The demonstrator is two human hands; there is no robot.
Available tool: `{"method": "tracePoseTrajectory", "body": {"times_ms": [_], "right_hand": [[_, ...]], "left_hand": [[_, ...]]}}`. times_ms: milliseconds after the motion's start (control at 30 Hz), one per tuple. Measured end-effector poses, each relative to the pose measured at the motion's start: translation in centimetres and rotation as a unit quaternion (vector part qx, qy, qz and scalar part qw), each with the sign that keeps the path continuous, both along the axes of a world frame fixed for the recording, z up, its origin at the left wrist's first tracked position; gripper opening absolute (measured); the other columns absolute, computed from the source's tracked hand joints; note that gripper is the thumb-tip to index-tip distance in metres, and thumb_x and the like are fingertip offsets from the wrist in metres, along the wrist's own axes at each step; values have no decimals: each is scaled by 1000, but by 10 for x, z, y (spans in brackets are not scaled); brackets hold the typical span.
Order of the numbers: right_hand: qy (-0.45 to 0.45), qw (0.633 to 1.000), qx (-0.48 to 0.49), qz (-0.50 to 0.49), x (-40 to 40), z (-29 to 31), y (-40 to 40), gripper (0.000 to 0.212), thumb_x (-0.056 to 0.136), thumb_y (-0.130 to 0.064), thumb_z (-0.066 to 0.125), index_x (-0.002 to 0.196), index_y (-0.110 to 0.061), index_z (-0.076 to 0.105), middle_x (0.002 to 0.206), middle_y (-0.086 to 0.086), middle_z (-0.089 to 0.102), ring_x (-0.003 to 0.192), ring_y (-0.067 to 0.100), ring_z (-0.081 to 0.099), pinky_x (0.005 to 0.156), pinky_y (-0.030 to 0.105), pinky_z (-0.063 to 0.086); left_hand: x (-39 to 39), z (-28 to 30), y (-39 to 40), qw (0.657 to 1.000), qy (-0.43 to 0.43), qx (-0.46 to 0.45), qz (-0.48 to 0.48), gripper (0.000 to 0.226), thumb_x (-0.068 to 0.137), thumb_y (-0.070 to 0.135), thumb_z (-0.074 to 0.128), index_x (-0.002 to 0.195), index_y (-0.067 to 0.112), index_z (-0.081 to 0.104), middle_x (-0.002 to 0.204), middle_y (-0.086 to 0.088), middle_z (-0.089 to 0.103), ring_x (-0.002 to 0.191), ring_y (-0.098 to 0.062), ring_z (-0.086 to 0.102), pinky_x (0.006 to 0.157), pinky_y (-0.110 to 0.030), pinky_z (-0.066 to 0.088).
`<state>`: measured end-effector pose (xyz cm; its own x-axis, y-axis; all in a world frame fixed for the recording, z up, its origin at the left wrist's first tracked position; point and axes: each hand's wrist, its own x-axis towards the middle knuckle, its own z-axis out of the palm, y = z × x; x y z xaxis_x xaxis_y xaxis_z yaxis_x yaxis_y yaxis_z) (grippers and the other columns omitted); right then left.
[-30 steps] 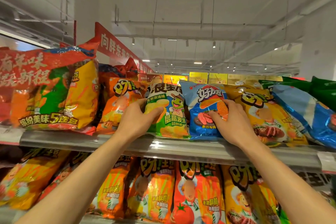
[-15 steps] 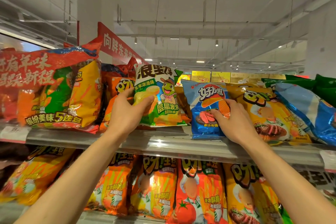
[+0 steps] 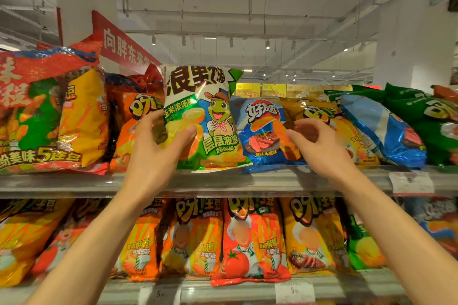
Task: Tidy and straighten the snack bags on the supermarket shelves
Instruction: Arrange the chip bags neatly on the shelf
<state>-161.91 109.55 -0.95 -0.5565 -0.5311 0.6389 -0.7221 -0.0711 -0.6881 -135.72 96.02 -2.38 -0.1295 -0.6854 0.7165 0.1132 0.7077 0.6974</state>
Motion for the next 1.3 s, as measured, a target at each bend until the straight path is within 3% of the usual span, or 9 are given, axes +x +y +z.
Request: {"method": "tracePoseTrajectory", "body": {"times_ms": [133,200,333,500,633,767,967,1133,1300], "right_hand": [[-75,996,-36,14,1,-10,28,33,95,-39,69,124,-25,62,113,-3,72,95,11,71,88,33,59],[-124,990,-55,37,0,-18,44,26,96,-30,70,120,-20,64,100,4,77,85,14,75,85,38,62],[-161,984,-65,41,-5,-34,80,18,97,-23,67,113,-15,68,90,6,79,73,16,72,67,26,62],[-194,978,-68,33,-26,-54,118,18,98,-24,66,114,-15,68,91,5,79,74,17,71,69,28,59],[-223,971,-81,30,-56,-68,157,19,98,-22,65,115,-12,68,90,9,79,73,18,69,69,30,58],[-233,969,-84,29,-97,-77,209,14,99,-19,65,111,-13,69,88,11,78,71,19,67,57,23,55],[-222,972,-72,17,-184,-90,290,15,97,-26,66,109,-17,71,92,8,79,78,23,72,73,39,58],[-229,971,-75,4,-245,-86,350,13,98,-19,64,108,-11,69,85,7,78,72,21,70,75,40,60],[-217,974,-68,-8,-291,-85,383,14,99,-21,63,108,-13,69,86,8,78,71,17,72,66,29,61]], "left_hand": [[-9,-8,7,999,7,8,-34,72,77,52,74,140,33,44,127,17,63,115,1,62,103,-39,52],[-15,-14,11,998,10,5,-54,74,77,49,75,142,29,46,126,15,66,112,3,64,101,-33,53],[-34,-26,26,996,21,6,-87,69,79,42,75,140,27,48,126,10,68,112,1,64,97,-28,51],[-69,-35,59,991,12,10,-130,70,77,44,74,140,28,47,127,15,65,112,8,62,95,-20,48],[-103,-44,91,991,6,19,-133,66,77,44,75,137,28,50,128,13,66,116,1,62,101,-30,49],[-149,-52,140,990,19,34,-135,63,77,39,76,135,27,51,124,12,68,115,0,64,102,-30,49],[-229,-65,226,991,34,41,-119,62,77,40,75,132,31,49,124,11,68,113,0,65,99,-27,48],[-291,-65,281,992,30,51,-111,66,77,48,80,134,33,50,125,13,67,115,1,63,102,-31,48],[-335,-53,309,990,20,46,-129,66,77,45,74,136,33,48,124,20,64,113,12,59,86,-12,48]]}}
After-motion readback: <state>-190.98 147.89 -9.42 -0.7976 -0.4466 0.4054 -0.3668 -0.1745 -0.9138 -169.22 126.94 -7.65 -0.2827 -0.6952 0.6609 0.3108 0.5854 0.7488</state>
